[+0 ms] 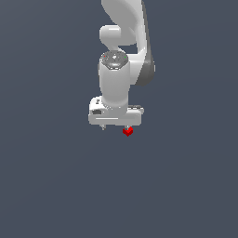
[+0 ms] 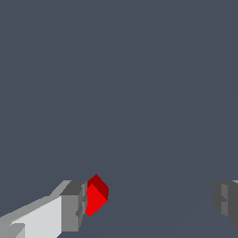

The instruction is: Pick up the red cube and move it to a goal position.

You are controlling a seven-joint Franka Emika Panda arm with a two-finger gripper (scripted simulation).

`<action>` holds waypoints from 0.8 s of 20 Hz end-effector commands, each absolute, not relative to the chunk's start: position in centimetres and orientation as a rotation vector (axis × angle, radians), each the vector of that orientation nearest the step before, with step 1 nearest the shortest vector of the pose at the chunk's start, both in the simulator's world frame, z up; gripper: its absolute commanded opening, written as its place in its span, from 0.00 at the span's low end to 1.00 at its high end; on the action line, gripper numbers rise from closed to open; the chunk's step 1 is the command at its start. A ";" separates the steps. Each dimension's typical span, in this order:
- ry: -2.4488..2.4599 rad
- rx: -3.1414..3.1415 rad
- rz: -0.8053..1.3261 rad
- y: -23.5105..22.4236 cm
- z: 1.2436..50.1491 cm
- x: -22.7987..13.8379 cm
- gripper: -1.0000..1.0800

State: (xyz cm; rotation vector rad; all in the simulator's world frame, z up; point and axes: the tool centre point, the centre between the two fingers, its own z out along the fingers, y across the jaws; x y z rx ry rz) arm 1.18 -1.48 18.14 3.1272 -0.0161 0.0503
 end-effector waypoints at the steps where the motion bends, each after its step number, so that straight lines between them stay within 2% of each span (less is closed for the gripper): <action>1: -0.016 3.127 0.050 -1.5 18.1 1.2 0.96; 9: 0.074 3.128 0.047 -0.7 16.9 0.7 0.96; 16: 0.304 3.118 0.037 1.1 13.6 -0.7 0.96</action>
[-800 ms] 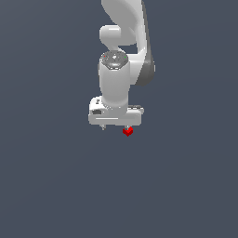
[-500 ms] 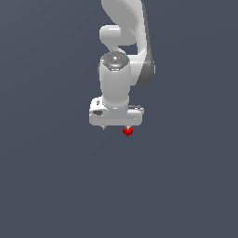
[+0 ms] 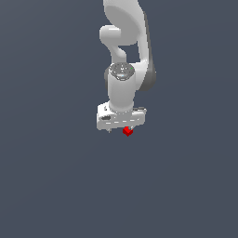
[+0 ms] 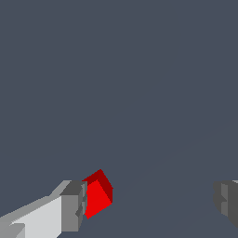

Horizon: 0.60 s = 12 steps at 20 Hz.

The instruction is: Pick up the red cube and move it to a goal position.

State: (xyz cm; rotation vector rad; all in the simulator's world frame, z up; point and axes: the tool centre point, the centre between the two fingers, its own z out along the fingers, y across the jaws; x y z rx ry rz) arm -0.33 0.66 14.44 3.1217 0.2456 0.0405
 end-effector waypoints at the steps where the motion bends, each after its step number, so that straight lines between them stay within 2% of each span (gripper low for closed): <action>1: 0.348 3.114 0.035 1.5 13.0 -1.0 0.96; 12: 0.876 3.018 0.012 4.6 5.4 -5.5 0.96</action>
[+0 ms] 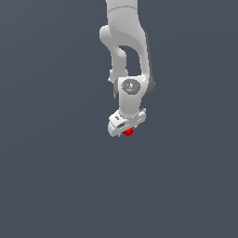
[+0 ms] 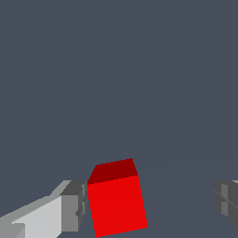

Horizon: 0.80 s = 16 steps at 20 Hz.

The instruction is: Pick up the red cube and move it to a goal position.

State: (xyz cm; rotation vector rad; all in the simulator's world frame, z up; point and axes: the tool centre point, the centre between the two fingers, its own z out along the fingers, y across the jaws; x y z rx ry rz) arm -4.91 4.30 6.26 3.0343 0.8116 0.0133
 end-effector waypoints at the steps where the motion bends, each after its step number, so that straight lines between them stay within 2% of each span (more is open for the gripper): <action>1: 0.911 3.008 0.011 4.8 4.9 -5.8 0.96; 8: 1.077 2.953 0.002 5.3 2.3 -7.5 0.96; 16: 1.093 2.945 0.000 5.2 2.0 -7.6 0.96</action>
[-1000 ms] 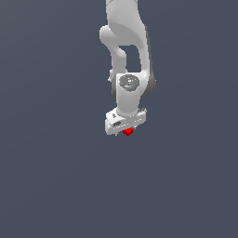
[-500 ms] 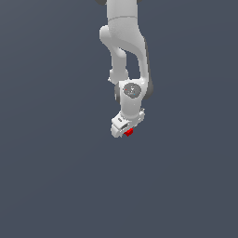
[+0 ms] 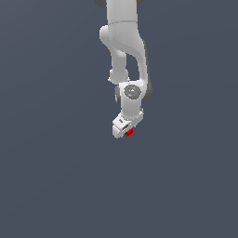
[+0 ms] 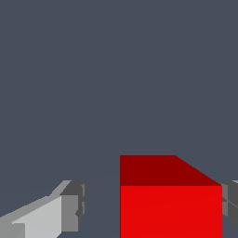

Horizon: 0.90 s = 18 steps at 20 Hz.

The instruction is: Pick up the red cube and move it to a goal position.

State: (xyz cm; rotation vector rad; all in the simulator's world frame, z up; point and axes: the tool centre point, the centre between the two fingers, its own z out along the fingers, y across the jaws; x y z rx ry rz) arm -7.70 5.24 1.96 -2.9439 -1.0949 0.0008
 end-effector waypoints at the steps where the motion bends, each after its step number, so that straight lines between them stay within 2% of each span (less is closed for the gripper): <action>1: -1.093 -2.945 0.000 5.2 2.0 -7.6 0.00; 18: -1.093 -2.945 0.000 4.6 3.3 -7.1 0.00</action>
